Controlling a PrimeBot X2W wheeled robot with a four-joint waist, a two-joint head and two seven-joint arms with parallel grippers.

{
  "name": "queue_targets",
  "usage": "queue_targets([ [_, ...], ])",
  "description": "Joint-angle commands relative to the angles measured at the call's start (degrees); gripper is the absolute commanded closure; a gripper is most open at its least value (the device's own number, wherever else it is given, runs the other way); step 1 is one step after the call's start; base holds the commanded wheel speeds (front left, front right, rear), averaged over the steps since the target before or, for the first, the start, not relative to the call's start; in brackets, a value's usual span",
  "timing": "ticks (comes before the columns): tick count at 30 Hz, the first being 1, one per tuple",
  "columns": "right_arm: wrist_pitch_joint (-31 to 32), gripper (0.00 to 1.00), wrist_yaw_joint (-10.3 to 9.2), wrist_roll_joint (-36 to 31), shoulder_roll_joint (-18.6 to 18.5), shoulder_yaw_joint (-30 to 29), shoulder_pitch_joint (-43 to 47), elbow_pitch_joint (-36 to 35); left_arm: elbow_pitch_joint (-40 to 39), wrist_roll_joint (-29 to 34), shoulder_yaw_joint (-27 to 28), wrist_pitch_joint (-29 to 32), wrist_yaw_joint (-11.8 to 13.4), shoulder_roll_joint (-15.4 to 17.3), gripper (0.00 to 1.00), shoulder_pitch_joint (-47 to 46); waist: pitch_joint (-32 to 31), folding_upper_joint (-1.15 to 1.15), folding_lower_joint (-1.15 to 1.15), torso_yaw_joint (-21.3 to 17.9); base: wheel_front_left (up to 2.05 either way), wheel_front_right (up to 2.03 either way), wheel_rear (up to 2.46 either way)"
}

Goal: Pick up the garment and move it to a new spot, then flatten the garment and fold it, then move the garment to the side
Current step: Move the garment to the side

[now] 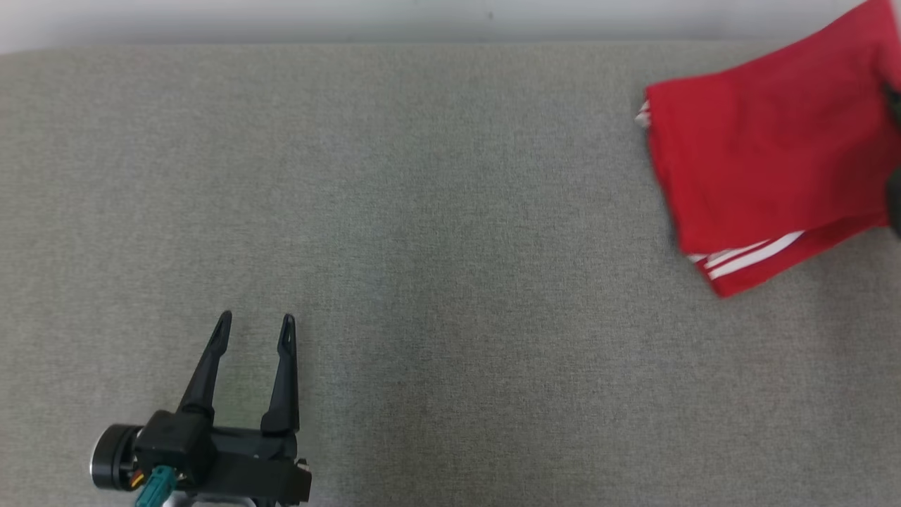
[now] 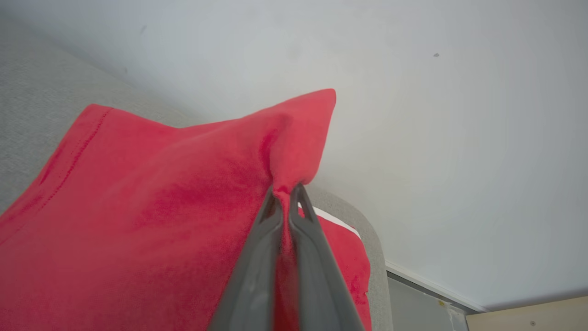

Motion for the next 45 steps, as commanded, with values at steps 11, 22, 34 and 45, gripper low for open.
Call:
queue_targets([
  [11,4.4,1.00,-0.01,2.6,-10.1,4.1,-8.0,-1.3,-3.4,0.5,-1.5,-0.2,0.1,1.2,0.00,-3.3,5.6,-0.01,-0.01,-1.3,0.00,0.00,0.00],
  [22,6.8,1.00,-0.01,2.3,-15.8,6.4,-9.4,0.3,-5.0,0.1,-1.5,-0.2,0.1,1.8,0.00,-4.6,7.8,-0.01,-0.01,-1.3,0.00,0.00,0.00],
  [34,2.8,0.00,-0.01,-0.3,-13.5,3.3,-9.1,6.9,-4.4,-0.2,-0.9,-0.2,0.1,1.9,0.00,-4.2,7.1,-0.01,-0.01,-1.0,0.00,0.00,0.00],
  [45,-7.0,0.00,-0.01,-3.4,-6.0,-1.8,-8.4,8.2,-2.8,-0.2,1.6,-0.2,0.1,1.0,0.00,0.9,-1.3,-0.01,-0.01,-2.8,0.00,0.00,0.00],
])
